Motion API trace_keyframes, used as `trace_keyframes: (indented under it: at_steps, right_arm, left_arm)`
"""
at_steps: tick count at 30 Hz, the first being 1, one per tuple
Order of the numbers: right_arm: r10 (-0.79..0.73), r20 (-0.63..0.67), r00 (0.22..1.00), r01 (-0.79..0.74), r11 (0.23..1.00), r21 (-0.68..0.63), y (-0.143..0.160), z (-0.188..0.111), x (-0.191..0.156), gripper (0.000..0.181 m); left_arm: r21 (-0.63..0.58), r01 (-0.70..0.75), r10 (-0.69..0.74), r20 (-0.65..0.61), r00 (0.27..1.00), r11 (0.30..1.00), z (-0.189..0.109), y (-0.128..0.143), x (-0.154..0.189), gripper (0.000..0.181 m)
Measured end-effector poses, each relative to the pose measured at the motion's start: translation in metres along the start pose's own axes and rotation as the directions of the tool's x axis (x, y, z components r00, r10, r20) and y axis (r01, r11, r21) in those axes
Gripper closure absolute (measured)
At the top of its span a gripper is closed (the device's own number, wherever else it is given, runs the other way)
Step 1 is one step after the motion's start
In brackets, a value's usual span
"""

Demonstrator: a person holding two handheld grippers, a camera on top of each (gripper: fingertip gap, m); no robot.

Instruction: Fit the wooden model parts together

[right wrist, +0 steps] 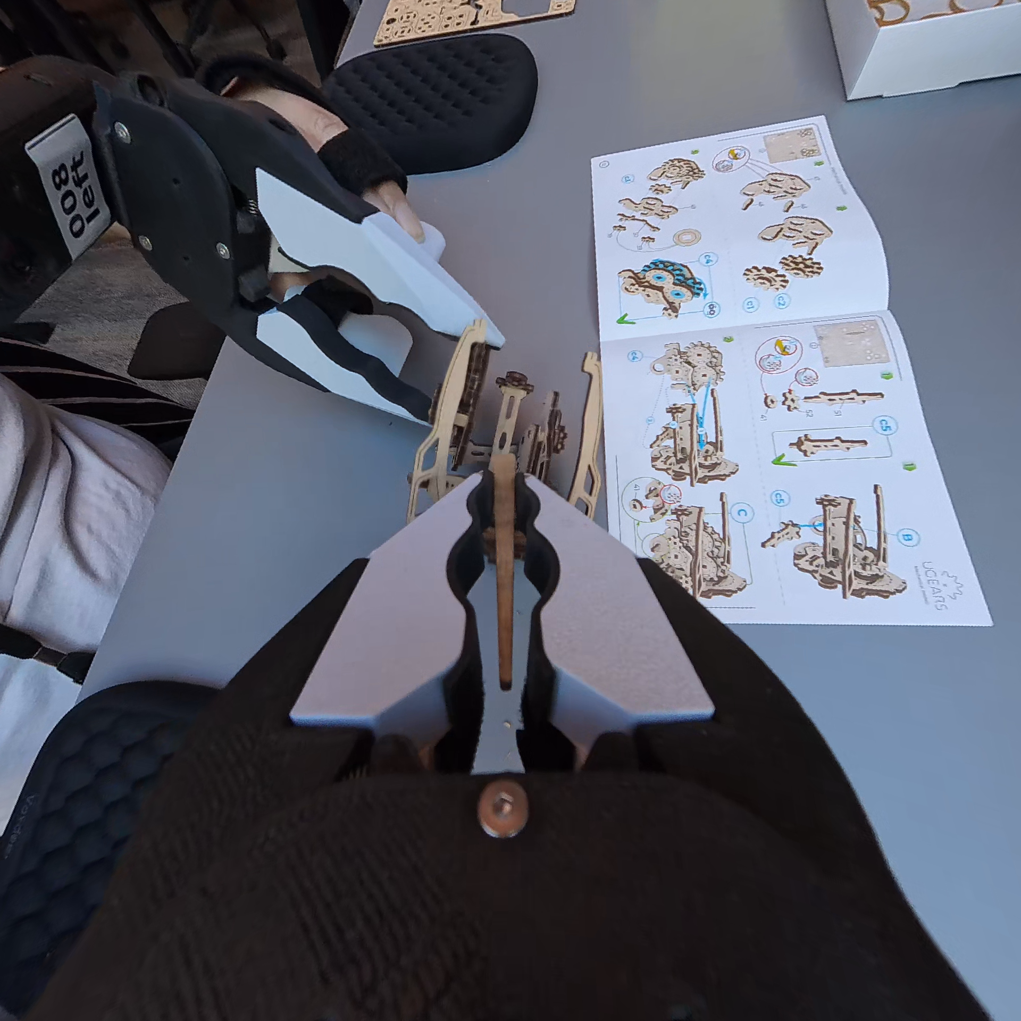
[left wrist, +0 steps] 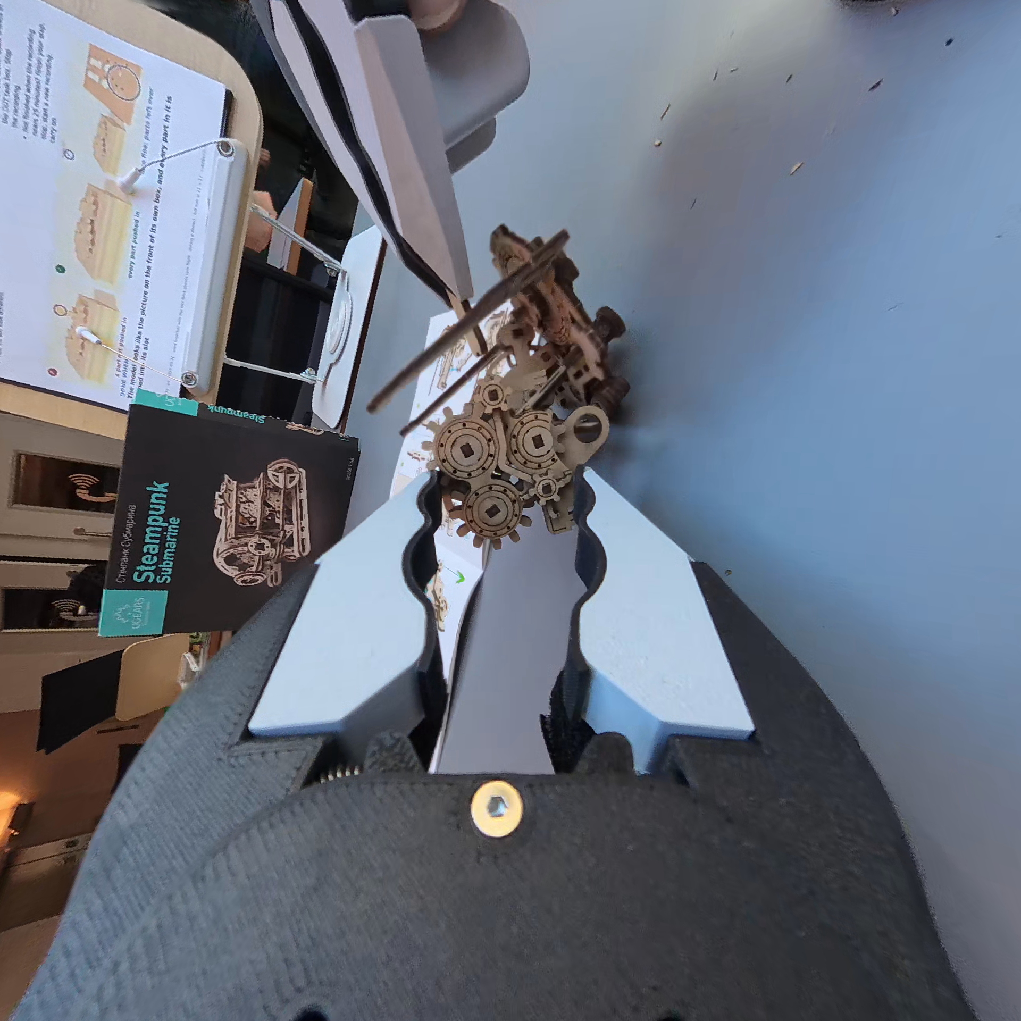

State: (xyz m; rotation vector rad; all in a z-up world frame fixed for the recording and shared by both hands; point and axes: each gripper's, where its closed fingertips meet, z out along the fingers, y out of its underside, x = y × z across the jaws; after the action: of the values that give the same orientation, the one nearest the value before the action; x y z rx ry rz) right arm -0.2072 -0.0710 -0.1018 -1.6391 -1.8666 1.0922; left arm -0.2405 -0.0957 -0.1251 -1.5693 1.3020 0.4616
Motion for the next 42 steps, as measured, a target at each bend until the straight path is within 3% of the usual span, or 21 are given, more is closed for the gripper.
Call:
trace_keyframes:
  at_steps: [8, 13, 17, 21, 25, 30, 42]
  right_arm:
    - [0.207, 0.053, 0.977, -0.213, 0.957, 0.198, -0.012, -0.011, 0.012, 0.176]
    - [0.344, -0.047, 0.938, -0.314, 0.898, 0.308, 0.004, -0.021, 0.03, 0.176]
    - [0.357, -0.116, 0.927, -0.3, 0.89, 0.344, 0.021, -0.04, 0.027, 0.176]
    - [0.32, -0.187, 0.929, -0.267, 0.927, 0.262, 0.044, -0.059, 0.017, 0.176]
    - [0.313, -0.128, 0.941, -0.294, 0.944, 0.148, 0.061, -0.056, -0.01, 0.176]
    - [0.298, -0.087, 0.951, -0.283, 0.947, 0.15, 0.049, -0.04, -0.023, 0.175]
    - [0.379, -0.076, 0.922, -0.355, 0.907, 0.226, 0.034, -0.04, -0.014, 0.175]
  left_arm:
    - [-0.003, -0.104, 0.104, -0.009, 0.995, 0.995, 0.002, -0.007, -0.001, 0.134]
    - [-0.013, -0.188, 0.188, -0.013, 0.982, 0.982, 0.004, -0.01, -0.001, 0.134]
    - [-0.033, -0.237, 0.236, -0.027, 0.971, 0.971, 0.005, -0.01, -0.001, 0.134]
    - [-0.047, -0.259, 0.258, -0.031, 0.966, 0.965, 0.006, -0.01, 0.0, 0.134]
    - [-0.045, -0.269, 0.267, -0.036, 0.963, 0.962, 0.007, -0.01, 0.003, 0.134]
    - [-0.048, -0.285, 0.283, -0.035, 0.958, 0.957, 0.008, -0.012, 0.006, 0.134]
    - [-0.059, -0.306, 0.305, -0.037, 0.952, 0.95, 0.01, -0.017, 0.008, 0.134]
